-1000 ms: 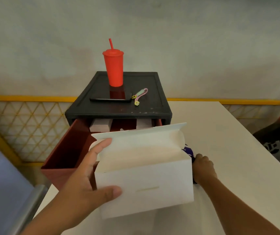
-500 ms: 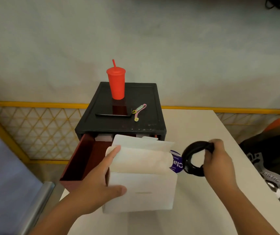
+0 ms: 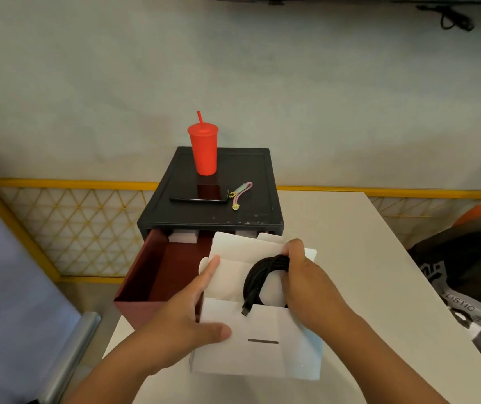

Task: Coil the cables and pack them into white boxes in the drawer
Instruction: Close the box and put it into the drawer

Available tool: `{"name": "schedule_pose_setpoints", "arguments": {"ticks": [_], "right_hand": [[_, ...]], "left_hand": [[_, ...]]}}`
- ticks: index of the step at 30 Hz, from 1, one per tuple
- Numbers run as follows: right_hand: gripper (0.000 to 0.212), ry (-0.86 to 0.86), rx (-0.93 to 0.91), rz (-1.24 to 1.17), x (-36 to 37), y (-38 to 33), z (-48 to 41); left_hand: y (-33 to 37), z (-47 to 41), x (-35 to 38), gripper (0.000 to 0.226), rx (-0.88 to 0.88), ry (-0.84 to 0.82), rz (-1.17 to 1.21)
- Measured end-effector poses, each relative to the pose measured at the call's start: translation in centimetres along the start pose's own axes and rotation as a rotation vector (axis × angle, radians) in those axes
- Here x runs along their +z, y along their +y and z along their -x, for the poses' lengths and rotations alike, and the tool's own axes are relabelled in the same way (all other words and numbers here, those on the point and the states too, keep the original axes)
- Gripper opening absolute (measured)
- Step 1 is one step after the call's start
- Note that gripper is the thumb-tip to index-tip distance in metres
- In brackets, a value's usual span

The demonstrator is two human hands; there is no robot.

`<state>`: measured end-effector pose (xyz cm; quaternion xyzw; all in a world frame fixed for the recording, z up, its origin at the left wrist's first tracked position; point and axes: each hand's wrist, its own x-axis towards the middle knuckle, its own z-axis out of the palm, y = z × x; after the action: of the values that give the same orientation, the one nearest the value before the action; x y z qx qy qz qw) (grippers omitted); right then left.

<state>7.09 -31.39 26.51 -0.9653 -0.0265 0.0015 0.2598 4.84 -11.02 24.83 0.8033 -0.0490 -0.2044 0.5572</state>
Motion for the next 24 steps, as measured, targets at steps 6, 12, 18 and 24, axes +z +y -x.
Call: {"name": "schedule_pose_setpoints", "arguments": {"ticks": [6, 12, 18, 24], "right_hand": [[0.030, 0.176, 0.176, 0.000, 0.1, 1.3, 0.1], [0.039, 0.224, 0.117, 0.088, 1.1, 1.3, 0.4], [0.020, 0.100, -0.110, -0.166, 1.5, 0.5, 0.9], [0.017, -0.104, -0.190, -0.309, 3.0, 1.4, 1.9]], "left_hand": [[0.0, 0.5, 0.1, 0.098, -0.010, -0.034, -0.058], [0.0, 0.3, 0.6, 0.097, -0.015, -0.034, -0.059], [-0.6, -0.2, 0.6, 0.100, -0.057, -0.011, -0.051], [-2.2, -0.7, 0.1, 0.092, -0.061, 0.001, 0.079]]}}
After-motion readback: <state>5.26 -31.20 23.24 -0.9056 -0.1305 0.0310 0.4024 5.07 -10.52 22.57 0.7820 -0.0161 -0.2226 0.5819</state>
